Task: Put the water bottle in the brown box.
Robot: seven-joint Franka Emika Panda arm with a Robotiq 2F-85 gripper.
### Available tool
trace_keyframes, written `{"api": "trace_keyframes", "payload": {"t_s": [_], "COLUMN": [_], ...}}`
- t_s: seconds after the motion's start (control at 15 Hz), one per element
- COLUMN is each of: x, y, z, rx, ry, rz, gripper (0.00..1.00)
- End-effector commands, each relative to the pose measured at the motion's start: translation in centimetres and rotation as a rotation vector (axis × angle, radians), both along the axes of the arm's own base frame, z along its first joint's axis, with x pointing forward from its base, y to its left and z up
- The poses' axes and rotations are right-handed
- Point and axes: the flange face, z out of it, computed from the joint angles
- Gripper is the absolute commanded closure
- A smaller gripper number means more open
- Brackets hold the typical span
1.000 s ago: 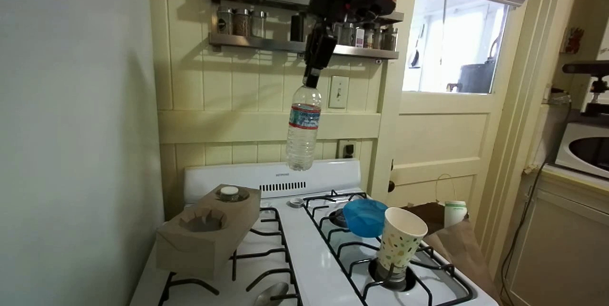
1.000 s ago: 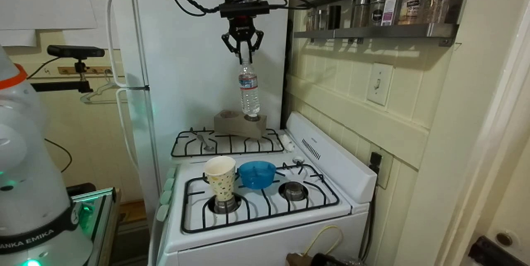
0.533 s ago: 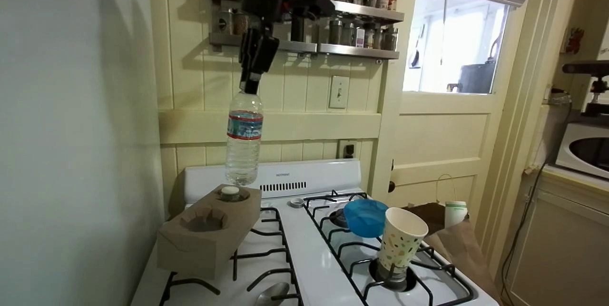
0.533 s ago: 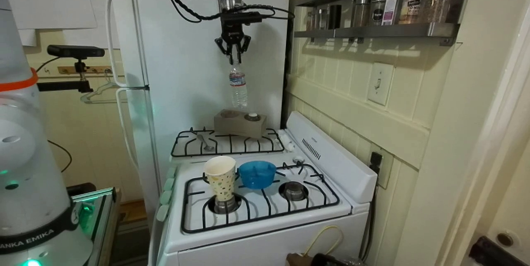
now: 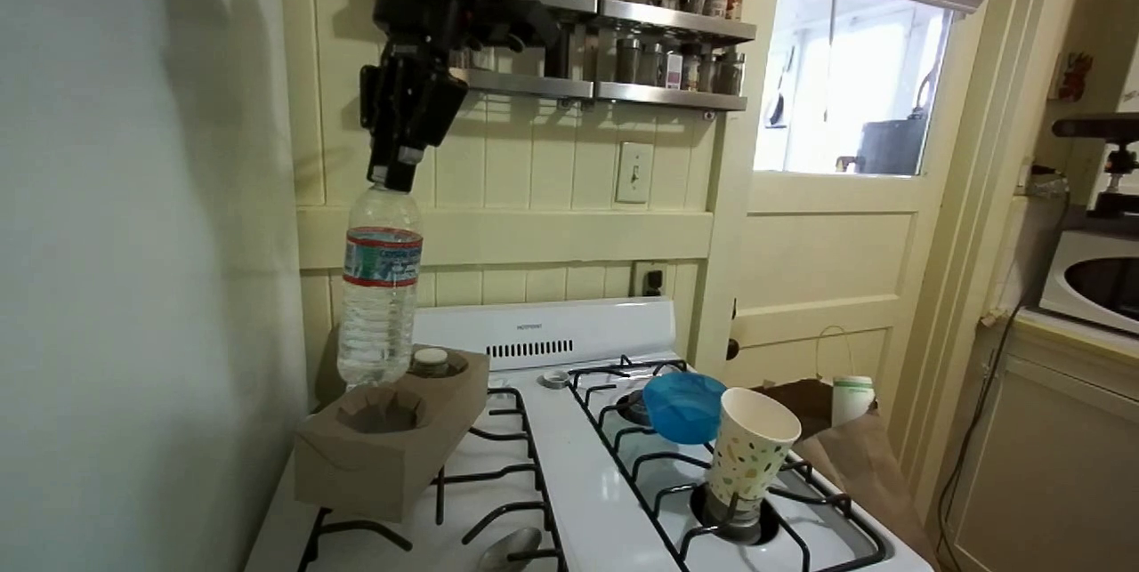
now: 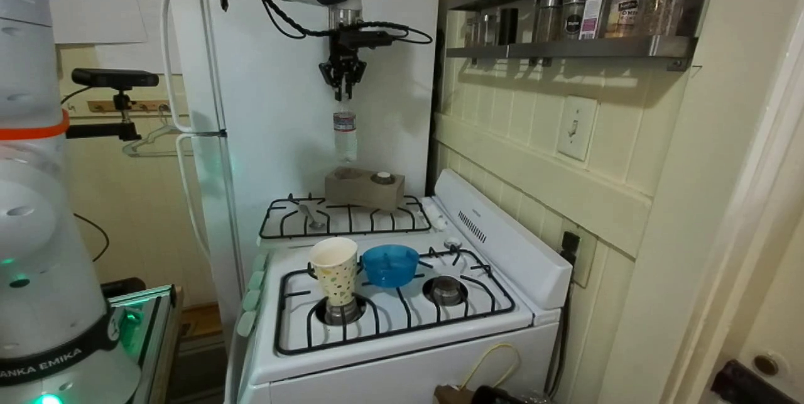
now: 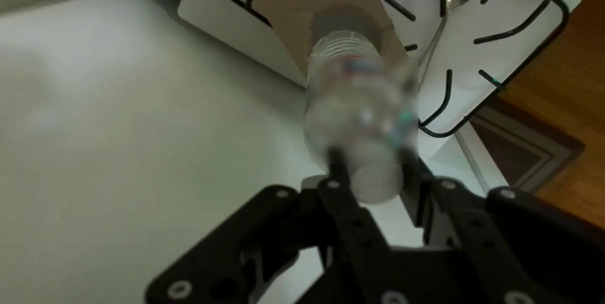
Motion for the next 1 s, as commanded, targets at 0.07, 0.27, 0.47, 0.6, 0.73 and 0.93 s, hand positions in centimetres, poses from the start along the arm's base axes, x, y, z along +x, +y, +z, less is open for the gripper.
{"api": "trace_keyframes", "payload": {"t_s": [0.07, 0.27, 0.47, 0.6, 0.73, 0.93], "x": [-0.7, -0.3, 0.1, 0.8, 1.3, 2.1], "y": [0.0, -0.3, -0.2, 0.1, 0.2, -0.3], "z": [-0.3, -0.6, -1.6, -2.5, -3.4, -4.6], "rx": [0.074, 0.073, 0.050, 0.048, 0.037, 0.012], "ry": [0.056, 0.046, 0.054, 0.055, 0.071, 0.074], "rz": [0.130, 0.118, 0.105, 0.099, 0.096, 0.067], "gripper": [0.92, 0.92, 0.92, 0.92, 0.92, 0.92]}}
